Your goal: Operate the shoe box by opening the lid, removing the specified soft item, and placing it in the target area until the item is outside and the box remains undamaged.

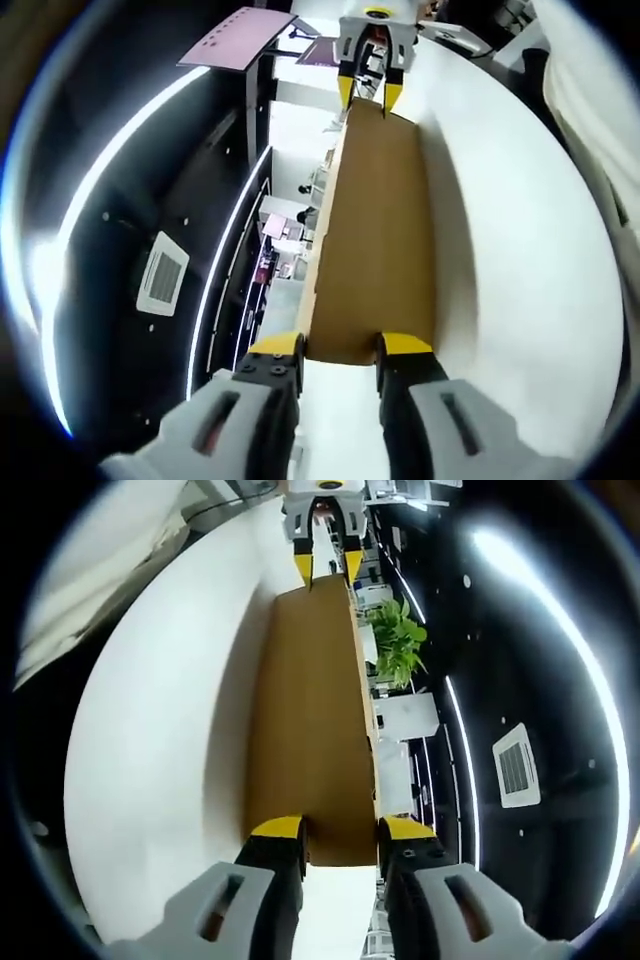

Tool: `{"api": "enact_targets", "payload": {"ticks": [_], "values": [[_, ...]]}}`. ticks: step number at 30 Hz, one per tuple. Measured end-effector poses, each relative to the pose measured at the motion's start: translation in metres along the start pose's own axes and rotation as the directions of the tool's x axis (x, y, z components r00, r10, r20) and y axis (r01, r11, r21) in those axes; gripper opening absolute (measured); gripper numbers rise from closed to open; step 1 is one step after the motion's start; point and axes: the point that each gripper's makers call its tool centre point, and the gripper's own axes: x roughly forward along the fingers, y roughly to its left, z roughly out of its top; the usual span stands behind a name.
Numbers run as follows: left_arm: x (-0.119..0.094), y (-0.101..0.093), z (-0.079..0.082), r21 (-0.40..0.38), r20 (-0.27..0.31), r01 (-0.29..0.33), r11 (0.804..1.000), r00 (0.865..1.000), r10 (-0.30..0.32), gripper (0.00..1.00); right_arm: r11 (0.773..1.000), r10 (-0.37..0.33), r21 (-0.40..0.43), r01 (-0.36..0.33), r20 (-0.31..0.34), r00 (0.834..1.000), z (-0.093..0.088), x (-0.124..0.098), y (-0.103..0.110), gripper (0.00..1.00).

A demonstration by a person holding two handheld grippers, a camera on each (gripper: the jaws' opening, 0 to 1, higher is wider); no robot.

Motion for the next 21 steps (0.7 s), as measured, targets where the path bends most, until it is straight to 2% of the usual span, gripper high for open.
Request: {"api": "enact_targets", "payload": {"ticks": [10,18,21], "values": [[-0.001,0.004,0.001,-0.015,-0.029,0.018,1.0,0.999,-0.018,0.29,0.999,0.035,0.014,-0.035,0.019,0.999,0.0,-0.003,-0.006,0.28],[-0.004,0.012,0.004,-0.03,-0.03,0.02,0.999,0.999,-0.021,0.29,0.999,0.043,0.029,-0.044,0.035,0.998,-0.003,-0.004,-0.012,0.28],[-0.004,0.016,0.004,-0.045,-0.033,0.023,0.999,0.999,-0.024,0.29,0.999,0.045,0.024,-0.046,0.04,0.998,0.003,-0.005,-0.015,0.27]]}}
